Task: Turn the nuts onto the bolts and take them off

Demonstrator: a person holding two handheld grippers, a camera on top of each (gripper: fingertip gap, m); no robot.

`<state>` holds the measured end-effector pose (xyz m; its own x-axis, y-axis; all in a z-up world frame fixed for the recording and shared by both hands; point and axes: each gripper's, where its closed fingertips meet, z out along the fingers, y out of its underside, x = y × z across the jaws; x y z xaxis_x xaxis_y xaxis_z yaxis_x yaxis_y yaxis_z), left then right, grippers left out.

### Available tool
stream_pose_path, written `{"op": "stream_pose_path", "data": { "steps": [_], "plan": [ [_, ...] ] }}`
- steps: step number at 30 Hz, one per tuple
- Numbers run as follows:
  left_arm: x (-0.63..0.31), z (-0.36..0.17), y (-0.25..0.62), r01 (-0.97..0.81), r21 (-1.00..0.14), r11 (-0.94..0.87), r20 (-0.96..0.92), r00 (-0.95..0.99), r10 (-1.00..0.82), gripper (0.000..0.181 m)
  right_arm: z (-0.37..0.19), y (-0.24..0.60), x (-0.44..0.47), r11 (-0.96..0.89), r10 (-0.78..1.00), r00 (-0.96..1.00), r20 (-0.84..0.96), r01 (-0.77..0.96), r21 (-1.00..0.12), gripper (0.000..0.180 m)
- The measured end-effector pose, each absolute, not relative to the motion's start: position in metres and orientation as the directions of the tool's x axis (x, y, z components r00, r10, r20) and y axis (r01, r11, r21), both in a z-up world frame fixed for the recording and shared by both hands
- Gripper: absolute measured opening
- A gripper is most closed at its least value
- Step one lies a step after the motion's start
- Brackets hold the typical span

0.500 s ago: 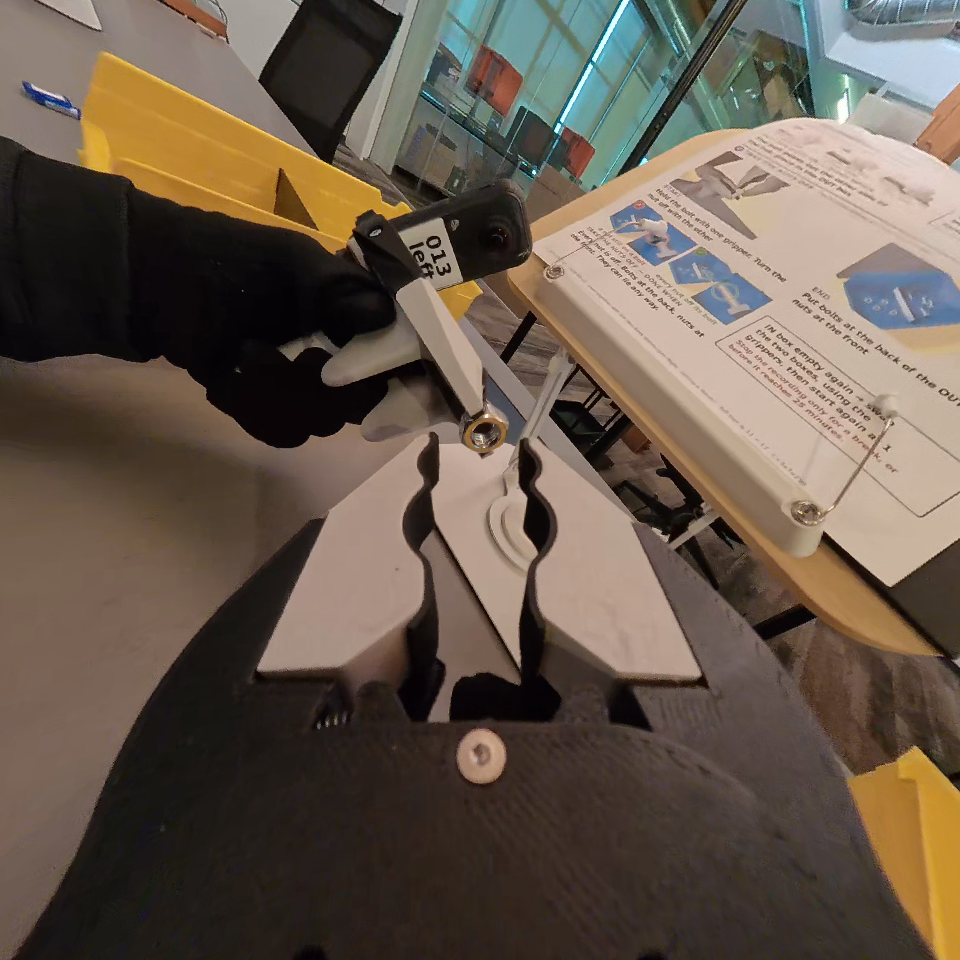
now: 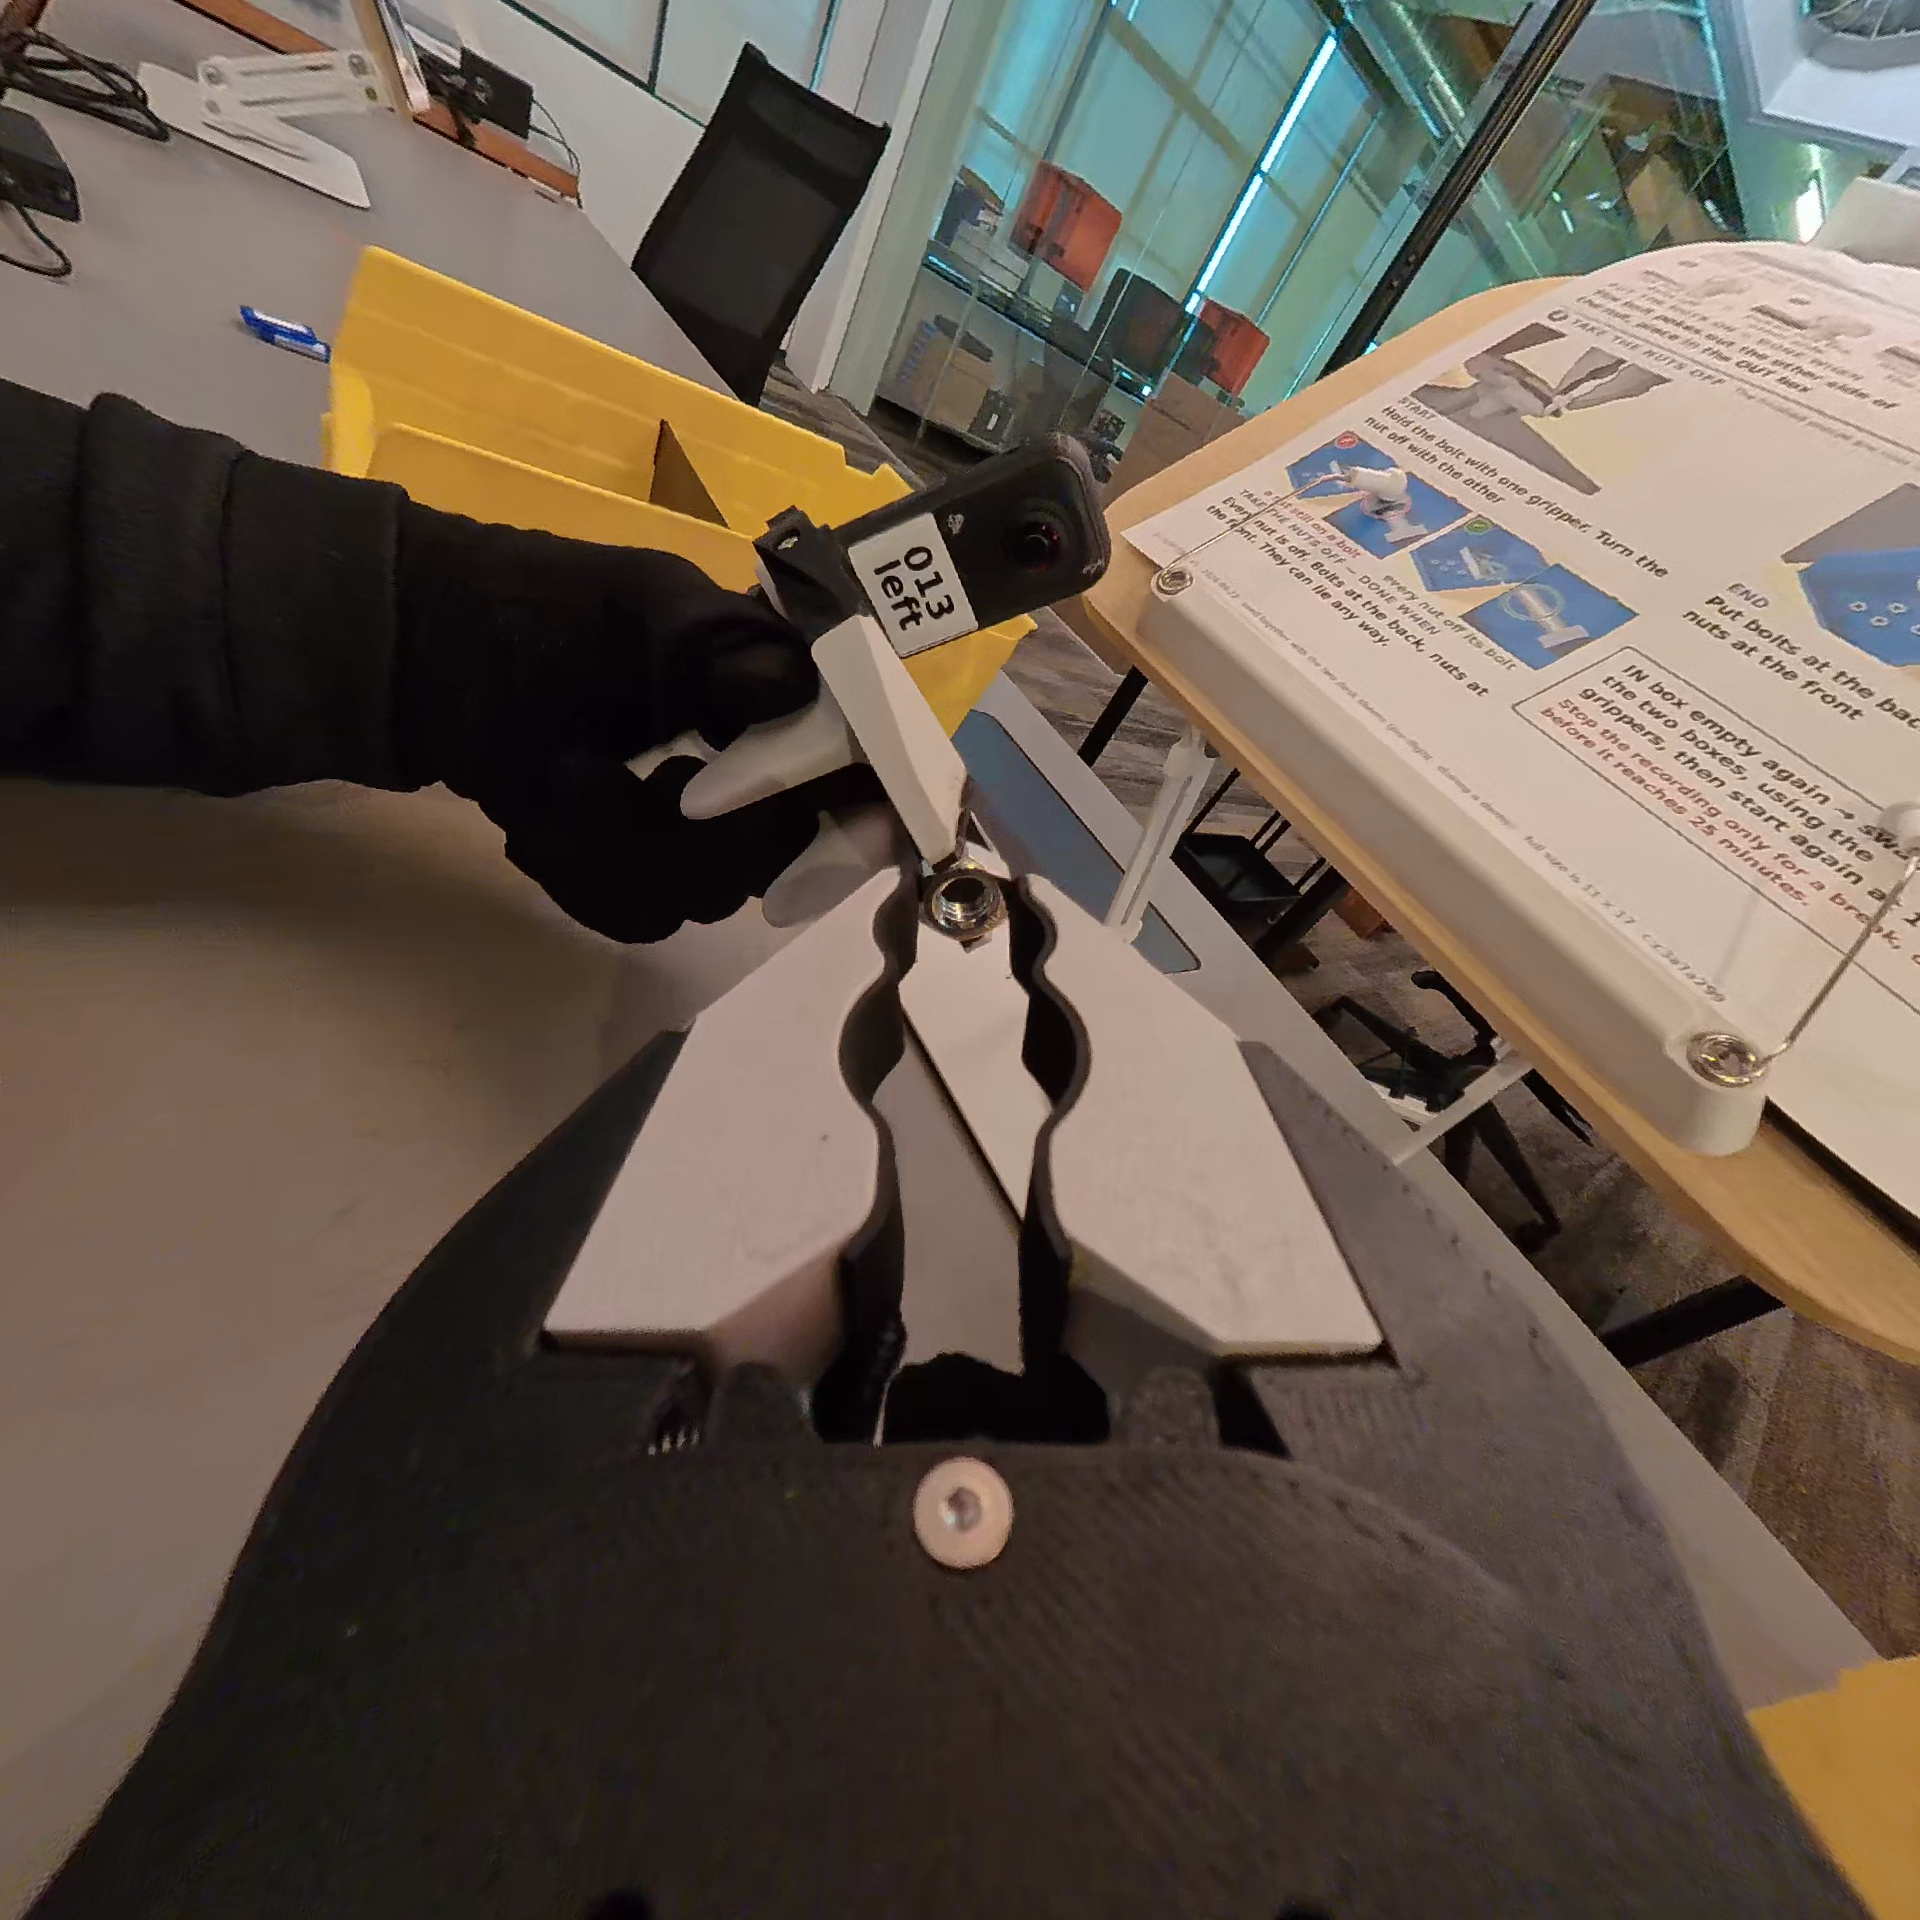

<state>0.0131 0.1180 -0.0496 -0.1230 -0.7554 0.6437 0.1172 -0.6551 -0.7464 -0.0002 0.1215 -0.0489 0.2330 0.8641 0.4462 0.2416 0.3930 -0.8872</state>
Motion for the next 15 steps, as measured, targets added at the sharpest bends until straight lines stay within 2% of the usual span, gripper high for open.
{"op": "stream_pose_path", "data": {
  "steps": [4,9,15],
  "plan": [
    [0.013,-0.055,0.122,0.118,-0.734,-0.669,0.661,-0.101,-0.743,0.015,-0.054,0.125,0.001,0.378,0.866,0.234,0.441,0.270,-0.886,0.015],
    [-0.001,-0.061,0.140,0.140,-0.751,-0.645,0.656,0.055,-0.753,0.019,-0.060,0.144,0.016,0.308,0.878,0.275,0.392,0.303,-0.902,0.014],
    [-0.015,-0.089,0.150,0.028,-0.773,-0.633,0.617,0.265,-0.741,0.018,-0.114,0.166,0.034,0.124,0.932,0.239,0.270,0.491,-0.863,0.015]
  ]
}}
